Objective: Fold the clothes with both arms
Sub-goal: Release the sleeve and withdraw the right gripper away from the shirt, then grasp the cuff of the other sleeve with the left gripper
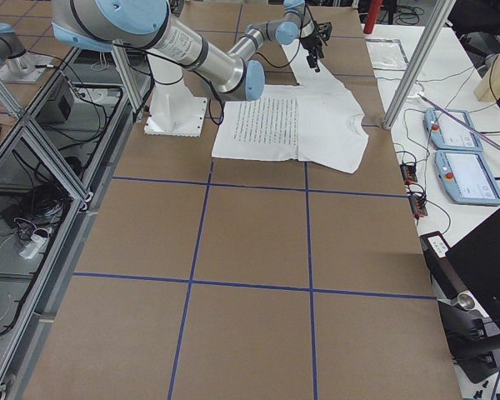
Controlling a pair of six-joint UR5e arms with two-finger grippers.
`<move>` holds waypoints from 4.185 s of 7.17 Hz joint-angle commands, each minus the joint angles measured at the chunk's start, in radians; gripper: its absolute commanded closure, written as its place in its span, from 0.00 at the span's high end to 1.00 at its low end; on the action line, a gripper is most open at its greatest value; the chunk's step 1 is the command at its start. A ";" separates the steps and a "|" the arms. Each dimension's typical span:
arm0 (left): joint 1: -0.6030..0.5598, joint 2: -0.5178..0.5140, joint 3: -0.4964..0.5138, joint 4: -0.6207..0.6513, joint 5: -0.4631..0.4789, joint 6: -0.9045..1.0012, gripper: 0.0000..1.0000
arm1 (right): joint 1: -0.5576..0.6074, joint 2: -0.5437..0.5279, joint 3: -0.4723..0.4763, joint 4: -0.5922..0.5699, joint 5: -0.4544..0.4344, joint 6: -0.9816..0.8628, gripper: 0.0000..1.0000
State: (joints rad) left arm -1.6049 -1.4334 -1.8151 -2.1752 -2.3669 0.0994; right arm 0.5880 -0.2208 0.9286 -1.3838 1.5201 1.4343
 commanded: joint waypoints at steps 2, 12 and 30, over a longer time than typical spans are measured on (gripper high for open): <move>0.003 -0.091 0.034 -0.011 -0.005 -0.039 1.00 | 0.184 -0.272 0.362 -0.087 0.292 -0.264 1.00; 0.589 -0.033 0.453 -0.664 0.308 -0.418 1.00 | 0.618 -1.278 0.997 0.055 0.716 -1.016 1.00; 0.550 -0.126 0.406 -0.726 0.319 -0.429 0.00 | 0.619 -1.284 1.001 0.063 0.713 -1.009 1.00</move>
State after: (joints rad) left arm -1.0092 -1.5177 -1.3671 -2.8940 -2.0414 -0.3137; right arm 1.2060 -1.5048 1.9305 -1.3223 2.2335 0.4249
